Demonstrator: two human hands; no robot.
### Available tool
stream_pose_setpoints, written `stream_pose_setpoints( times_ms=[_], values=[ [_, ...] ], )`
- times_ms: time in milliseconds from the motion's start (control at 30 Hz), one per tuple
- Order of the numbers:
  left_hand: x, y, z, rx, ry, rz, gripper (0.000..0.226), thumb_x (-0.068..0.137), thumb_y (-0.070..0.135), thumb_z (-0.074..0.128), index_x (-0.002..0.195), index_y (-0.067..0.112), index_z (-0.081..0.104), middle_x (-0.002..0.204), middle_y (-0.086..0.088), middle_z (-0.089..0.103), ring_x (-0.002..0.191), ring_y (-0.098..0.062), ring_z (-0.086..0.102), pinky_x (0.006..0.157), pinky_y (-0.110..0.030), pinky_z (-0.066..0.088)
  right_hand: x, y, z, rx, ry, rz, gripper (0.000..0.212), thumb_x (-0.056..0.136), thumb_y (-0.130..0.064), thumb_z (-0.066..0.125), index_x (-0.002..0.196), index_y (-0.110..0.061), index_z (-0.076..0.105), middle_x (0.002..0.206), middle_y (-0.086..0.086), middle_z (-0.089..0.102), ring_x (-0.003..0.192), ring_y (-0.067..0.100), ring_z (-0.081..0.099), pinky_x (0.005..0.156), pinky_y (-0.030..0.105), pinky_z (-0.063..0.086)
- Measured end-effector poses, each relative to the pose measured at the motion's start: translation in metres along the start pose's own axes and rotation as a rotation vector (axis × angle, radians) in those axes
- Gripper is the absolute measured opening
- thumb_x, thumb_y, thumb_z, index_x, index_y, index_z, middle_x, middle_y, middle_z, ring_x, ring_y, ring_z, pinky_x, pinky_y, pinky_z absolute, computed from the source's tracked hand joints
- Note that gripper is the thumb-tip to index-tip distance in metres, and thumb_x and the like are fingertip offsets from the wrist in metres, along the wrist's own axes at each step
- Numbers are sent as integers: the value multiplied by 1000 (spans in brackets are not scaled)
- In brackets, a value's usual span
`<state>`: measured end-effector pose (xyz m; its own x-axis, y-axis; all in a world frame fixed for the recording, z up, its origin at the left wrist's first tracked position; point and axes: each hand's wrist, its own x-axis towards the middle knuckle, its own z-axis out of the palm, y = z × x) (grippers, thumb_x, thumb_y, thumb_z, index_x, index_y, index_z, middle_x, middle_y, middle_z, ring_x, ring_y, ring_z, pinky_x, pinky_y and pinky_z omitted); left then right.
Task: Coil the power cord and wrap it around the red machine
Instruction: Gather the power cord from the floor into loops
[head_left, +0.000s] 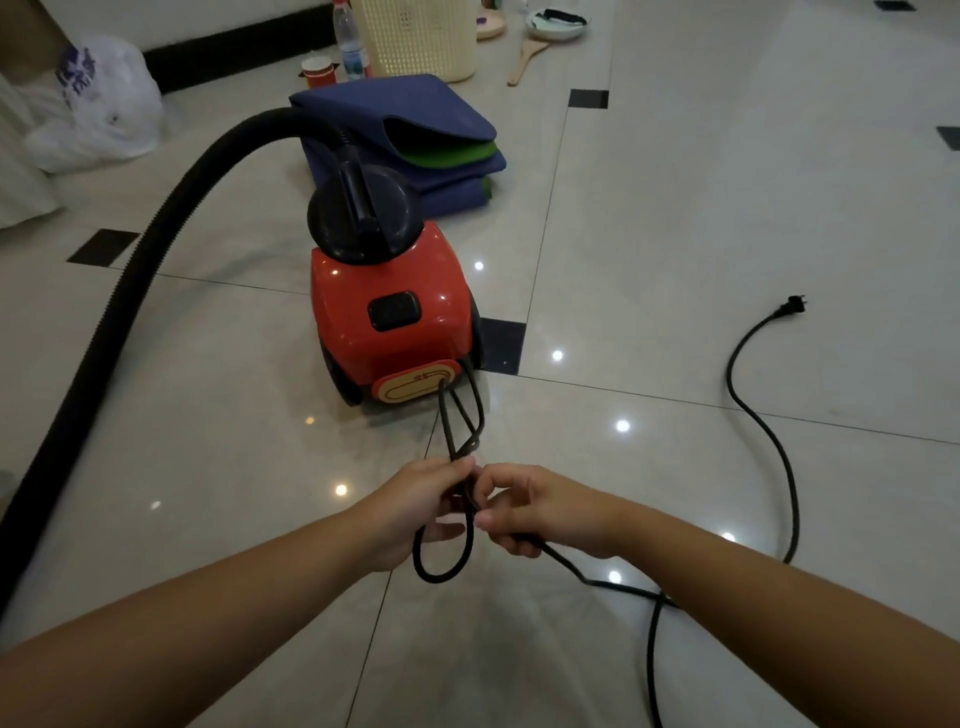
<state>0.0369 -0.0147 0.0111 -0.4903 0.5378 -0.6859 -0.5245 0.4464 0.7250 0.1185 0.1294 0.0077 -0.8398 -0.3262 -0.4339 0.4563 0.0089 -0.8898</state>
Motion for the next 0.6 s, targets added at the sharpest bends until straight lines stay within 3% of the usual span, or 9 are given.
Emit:
stream_pose_setpoints(
  times_ms=[100, 233, 333, 467, 600],
  values=[
    [-1, 1, 4, -120, -6, 18, 25, 98, 14, 39, 84, 4, 57, 72, -10, 62, 71, -20, 65, 68, -30, 52, -1, 6, -1, -51, -19, 18, 22, 89, -10, 56, 71, -18, 46, 56, 3, 48, 46, 11, 43, 47, 21, 38],
    [1, 3, 3, -271, 38, 14, 25, 98, 6, 36, 79, 6, 51, 67, -6, 55, 75, -20, 62, 71, -33, 49, -17, 20, -21, -200, -46, 145, 23, 88, -18, 59, 65, -20, 56, 43, -10, 51, 42, 4, 45, 49, 14, 41],
    [4, 6, -1, -348, 3, -33, 24, 98, 7, 34, 78, 8, 47, 53, 0, 43, 51, -13, 49, 63, -32, 46, -37, 37, -43, -350, -43, 242, 26, 89, -24, 57, 63, -27, 61, 44, -10, 48, 47, 5, 41, 55, 8, 38],
    [7, 1, -8, -230, -61, -116, 28, 97, 13, 32, 74, 9, 47, 43, 7, 32, 33, -6, 32, 47, -25, 36, -61, 60, -71, -666, 8, 425, 24, 88, -28, 56, 66, -23, 62, 59, -8, 47, 53, 3, 41, 51, 7, 34],
    [9, 5, -25, -184, -109, -231, 30, 97, 16, 32, 71, 9, 45, 40, 9, 28, 28, -4, 25, 34, -19, 30, -99, 75, -109, -642, 194, 546, 27, 92, -27, 51, 68, -18, 59, 59, -4, 44, 52, 7, 39, 54, 16, 35]
  ],
)
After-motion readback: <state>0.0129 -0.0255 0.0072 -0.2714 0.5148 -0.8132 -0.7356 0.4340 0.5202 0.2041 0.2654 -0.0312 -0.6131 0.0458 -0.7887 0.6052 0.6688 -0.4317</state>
